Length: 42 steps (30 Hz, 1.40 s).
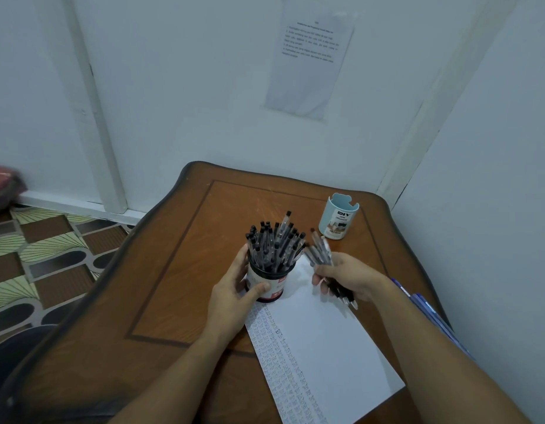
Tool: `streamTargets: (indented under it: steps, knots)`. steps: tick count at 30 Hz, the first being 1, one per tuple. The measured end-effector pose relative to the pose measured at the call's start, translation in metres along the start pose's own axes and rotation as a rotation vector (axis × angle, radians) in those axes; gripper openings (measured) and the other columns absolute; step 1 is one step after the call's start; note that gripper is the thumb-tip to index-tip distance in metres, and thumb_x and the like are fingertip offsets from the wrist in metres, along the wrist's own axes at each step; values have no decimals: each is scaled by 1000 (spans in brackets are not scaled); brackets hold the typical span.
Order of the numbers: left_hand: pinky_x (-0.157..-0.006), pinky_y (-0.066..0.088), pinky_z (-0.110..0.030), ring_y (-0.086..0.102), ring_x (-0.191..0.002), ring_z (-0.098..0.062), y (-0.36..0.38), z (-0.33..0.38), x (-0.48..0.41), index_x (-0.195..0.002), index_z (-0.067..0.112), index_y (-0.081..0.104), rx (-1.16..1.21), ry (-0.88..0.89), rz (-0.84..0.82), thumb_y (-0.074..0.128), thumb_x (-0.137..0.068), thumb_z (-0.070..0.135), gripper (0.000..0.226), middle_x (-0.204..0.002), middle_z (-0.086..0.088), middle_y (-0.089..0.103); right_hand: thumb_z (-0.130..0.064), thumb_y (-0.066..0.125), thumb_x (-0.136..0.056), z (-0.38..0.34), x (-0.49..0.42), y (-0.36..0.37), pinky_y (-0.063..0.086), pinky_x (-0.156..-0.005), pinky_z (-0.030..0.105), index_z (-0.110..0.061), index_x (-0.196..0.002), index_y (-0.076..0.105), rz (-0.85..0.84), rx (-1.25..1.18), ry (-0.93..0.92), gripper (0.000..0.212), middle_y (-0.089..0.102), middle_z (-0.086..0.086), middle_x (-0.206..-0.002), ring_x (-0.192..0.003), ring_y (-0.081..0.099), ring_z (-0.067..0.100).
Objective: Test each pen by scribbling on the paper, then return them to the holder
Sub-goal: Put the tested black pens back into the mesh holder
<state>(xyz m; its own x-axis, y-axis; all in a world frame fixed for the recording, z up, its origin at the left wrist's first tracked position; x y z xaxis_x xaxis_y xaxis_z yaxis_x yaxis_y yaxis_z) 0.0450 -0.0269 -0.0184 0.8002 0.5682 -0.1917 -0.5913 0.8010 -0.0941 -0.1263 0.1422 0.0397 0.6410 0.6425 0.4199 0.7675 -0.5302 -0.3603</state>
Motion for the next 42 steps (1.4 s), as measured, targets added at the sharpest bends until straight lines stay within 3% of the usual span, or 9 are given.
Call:
streamTargets:
  steps: [9,16,22,27,30,33,37,39,42]
  knots:
    - [-99,39,-7,41,-121,22,1,1,0,-135,60,31,-7,-5,-2,74,-85,8,84,-136,35,44,-21,58,-89,-29,30,21,52,-61,28,-10,-100,54,52,-749,-360,16,59,3,-73,-63,56,18]
    - [-95,39,-4,41,-117,26,0,0,-1,-133,63,27,-41,-4,-11,73,-86,12,83,-132,39,41,-30,53,-97,-55,25,61,50,-74,36,-12,-76,57,346,-683,-509,27,61,-3,-64,-65,57,14]
    - [-95,36,-2,37,-115,30,0,-3,-3,-132,63,24,-74,-10,-9,73,-87,13,84,-132,37,40,-30,50,-103,-65,4,68,49,-89,42,-15,-84,57,605,-773,-483,25,62,-5,-73,-76,59,14]
    - [-94,35,0,36,-114,32,0,-3,-3,-132,63,22,-91,-1,-5,73,-87,16,83,-133,38,38,-58,49,-87,-58,2,82,48,-103,37,-10,-133,52,753,-551,-467,66,66,3,-123,-116,61,15]
    - [-96,34,-1,35,-114,32,0,-3,-3,-132,63,23,-80,2,-4,74,-87,17,82,-135,37,37,-52,49,-90,-53,-1,88,45,-96,20,-30,-117,54,730,-421,-573,36,63,-5,-115,-114,59,6]
    - [-97,36,-3,37,-118,28,0,-4,-2,-133,63,24,-77,4,-5,74,-86,18,82,-135,38,38,-43,50,-99,-48,-2,92,38,-105,38,-47,-96,49,730,-262,-568,5,46,-9,-111,-122,46,21]
    - [-97,36,-3,39,-117,28,-1,-3,-3,-132,62,25,-68,0,-9,74,-86,17,81,-132,41,38,-43,48,-98,-32,1,94,27,-118,47,-43,-111,43,588,-178,-453,14,36,4,-138,-140,29,22]
    - [-97,37,-3,38,-116,28,0,-4,-3,-133,62,25,-65,-6,-14,74,-86,18,81,-133,40,38,-56,46,-95,-27,0,89,22,-121,52,-34,-134,45,494,-91,-414,45,31,7,-151,-148,22,26]
    - [-97,37,-3,38,-115,29,0,-3,-3,-133,61,25,-57,-4,-18,73,-87,18,80,-133,39,38,-47,46,-101,-31,4,70,23,-119,53,-32,-136,55,373,227,-376,39,39,-1,-142,-141,30,23]
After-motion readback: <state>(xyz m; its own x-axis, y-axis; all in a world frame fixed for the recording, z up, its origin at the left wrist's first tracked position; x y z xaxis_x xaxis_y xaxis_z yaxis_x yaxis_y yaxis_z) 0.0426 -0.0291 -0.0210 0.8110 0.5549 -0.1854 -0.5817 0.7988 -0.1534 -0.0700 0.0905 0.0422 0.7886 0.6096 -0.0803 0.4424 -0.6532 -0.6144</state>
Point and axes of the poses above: each hand's wrist, its own x-axis away from the middle knuckle, its own y-axis out of the palm, z = x × y, the point moved 3 cm from there along -x, towards the middle knuckle
